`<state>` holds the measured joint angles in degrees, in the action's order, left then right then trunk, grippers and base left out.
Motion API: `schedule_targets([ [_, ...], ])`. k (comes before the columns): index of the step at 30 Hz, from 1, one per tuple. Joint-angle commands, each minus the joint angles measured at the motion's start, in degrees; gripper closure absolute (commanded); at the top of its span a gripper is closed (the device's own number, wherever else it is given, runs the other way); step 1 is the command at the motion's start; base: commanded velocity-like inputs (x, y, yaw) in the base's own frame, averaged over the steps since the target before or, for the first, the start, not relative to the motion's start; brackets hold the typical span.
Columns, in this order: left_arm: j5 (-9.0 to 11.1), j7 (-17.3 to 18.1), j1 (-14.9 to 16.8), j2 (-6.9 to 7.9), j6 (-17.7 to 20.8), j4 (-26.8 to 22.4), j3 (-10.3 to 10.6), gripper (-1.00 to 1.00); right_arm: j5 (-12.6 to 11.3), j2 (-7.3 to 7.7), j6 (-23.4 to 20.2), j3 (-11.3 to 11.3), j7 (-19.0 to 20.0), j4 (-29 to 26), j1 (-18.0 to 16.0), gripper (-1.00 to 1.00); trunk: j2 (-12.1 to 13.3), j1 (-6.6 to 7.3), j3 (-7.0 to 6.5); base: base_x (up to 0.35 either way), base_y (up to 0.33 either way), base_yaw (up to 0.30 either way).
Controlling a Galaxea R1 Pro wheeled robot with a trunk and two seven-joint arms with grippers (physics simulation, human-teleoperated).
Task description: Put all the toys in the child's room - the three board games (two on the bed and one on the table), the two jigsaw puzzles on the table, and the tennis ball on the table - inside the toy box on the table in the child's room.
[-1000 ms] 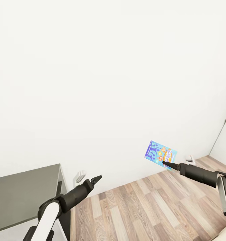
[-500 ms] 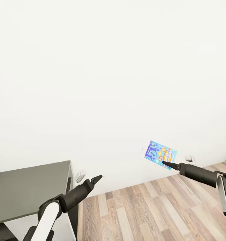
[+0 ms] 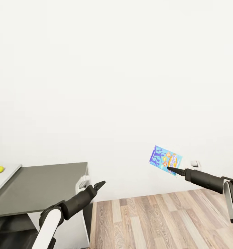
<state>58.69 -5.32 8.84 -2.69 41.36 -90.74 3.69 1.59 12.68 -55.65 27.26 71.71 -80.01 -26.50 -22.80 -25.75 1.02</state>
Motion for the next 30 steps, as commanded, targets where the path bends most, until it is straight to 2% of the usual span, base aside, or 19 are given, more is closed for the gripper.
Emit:
schedule_targets([
  [1, 0.58, -0.56, 0.05, -0.01, 0.21, -0.05, -0.02, -1.00, 0.07, -0.02, -0.54, 0.08, 0.31, -0.02, -0.05, 1.00, -0.12, -0.03, 0.11, 0.000, 0.000, 0.296],
  [30, 0.52, -0.68, 0.05, -0.11, 0.16, -0.08, 0.04, -1.00, 0.24, -0.39, -0.51, -0.08, -0.82, 0.02, -0.13, 1.00, -0.12, -0.03, 0.11, 0.000, 0.000, 0.296],
])
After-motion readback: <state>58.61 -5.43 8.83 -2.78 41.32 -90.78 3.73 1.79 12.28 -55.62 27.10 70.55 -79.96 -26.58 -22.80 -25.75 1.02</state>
